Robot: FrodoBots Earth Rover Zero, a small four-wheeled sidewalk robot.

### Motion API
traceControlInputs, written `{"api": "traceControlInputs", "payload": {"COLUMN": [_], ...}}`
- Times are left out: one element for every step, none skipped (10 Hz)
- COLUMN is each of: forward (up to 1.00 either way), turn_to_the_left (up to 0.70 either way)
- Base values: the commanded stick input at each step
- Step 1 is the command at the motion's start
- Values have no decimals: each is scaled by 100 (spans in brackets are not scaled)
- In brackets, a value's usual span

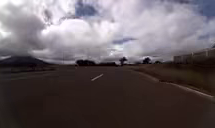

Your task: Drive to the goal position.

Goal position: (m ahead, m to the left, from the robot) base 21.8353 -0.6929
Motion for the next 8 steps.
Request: {"api": "traceControlInputs", "payload": {"forward": [70, 70, 70, 70, 70, 70, 70, 70], "turn_to_the_left": [0, 0, 0, 0, 0, 0, 0, 0]}}
